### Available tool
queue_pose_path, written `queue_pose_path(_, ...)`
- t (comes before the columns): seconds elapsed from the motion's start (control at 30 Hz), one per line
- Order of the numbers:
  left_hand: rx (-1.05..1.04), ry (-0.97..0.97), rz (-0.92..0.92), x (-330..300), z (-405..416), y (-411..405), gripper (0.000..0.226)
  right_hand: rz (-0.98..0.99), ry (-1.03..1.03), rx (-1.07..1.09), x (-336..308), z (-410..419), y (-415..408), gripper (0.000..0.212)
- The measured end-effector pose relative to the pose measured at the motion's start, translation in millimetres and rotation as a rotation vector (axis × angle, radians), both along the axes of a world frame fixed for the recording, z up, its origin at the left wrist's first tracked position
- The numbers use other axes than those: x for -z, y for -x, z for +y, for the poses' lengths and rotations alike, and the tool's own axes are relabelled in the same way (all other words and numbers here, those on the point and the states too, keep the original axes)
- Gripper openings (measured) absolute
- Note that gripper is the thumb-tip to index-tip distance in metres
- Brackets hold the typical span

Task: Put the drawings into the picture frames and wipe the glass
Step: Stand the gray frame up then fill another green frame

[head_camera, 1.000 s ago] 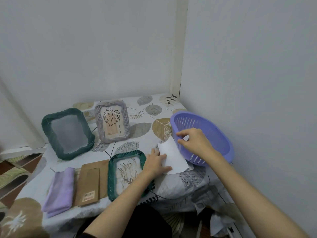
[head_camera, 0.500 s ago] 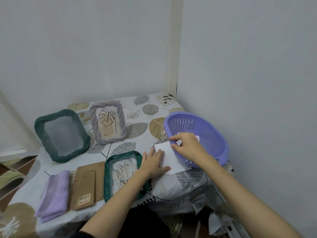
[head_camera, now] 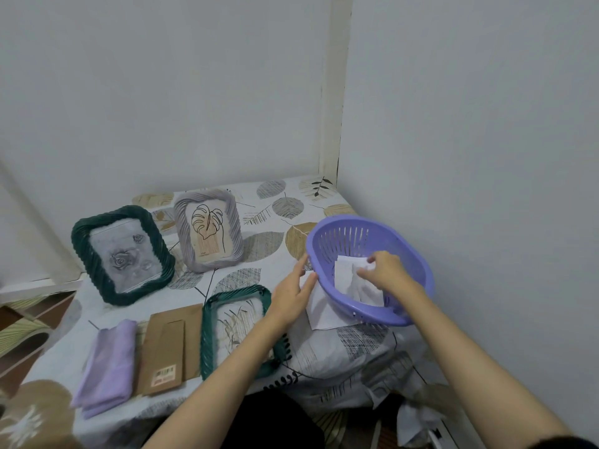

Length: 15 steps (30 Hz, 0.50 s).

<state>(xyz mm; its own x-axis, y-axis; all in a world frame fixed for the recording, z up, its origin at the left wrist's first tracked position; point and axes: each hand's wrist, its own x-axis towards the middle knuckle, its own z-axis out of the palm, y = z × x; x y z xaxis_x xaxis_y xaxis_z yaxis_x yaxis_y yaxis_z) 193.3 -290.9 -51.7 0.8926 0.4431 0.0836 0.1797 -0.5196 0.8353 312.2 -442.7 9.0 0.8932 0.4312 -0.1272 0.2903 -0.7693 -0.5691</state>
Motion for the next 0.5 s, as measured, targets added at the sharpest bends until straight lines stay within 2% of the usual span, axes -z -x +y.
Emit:
queue_pose_path(0.07, 0.039, -0.110, -0.008, -6.1, -2.3, 0.5, 0.050, 0.097, 0.268, 0.002, 5.0, -2.2, -4.5, 0.037)
queue_pose_path(0.1, 0.049, -0.172, 0.014, -9.1, -3.1, 0.4, 0.050, 0.160, 0.329, 0.006, 7.6, -0.8, -5.4, 0.042)
queue_pose_path(0.2, 0.039, -0.231, 0.056, -14.8, -5.2, 1.0, 0.050, 0.263, 0.349, 0.054, 12.5, 4.8, -9.0, 0.078)
queue_pose_path(0.23, 0.035, -0.232, 0.063, -16.8, -6.0, 1.7, 0.051, 0.264, 0.347, 0.060, 13.2, 5.9, -10.3, 0.072)
queue_pose_path(0.3, 0.032, -0.232, 0.071, -18.8, -6.5, 3.0, 0.051, 0.225, 0.387, 0.063, 14.2, 6.3, -14.6, 0.029)
queue_pose_path(0.4, 0.034, -0.201, 0.076, -20.0, -7.4, 4.1, 0.051, 0.172, 0.365, 0.087, 15.5, 3.6, -19.6, 0.030)
queue_pose_path(0.47, 0.038, -0.189, 0.083, -19.8, -8.1, 4.8, 0.052, 0.155, 0.324, 0.093, 13.3, 2.2, -16.4, 0.010)
queue_pose_path(0.5, 0.045, -0.188, 0.090, -20.0, -8.4, 5.1, 0.052, 0.120, 0.297, 0.108, 13.1, 1.0, -16.7, 0.009)
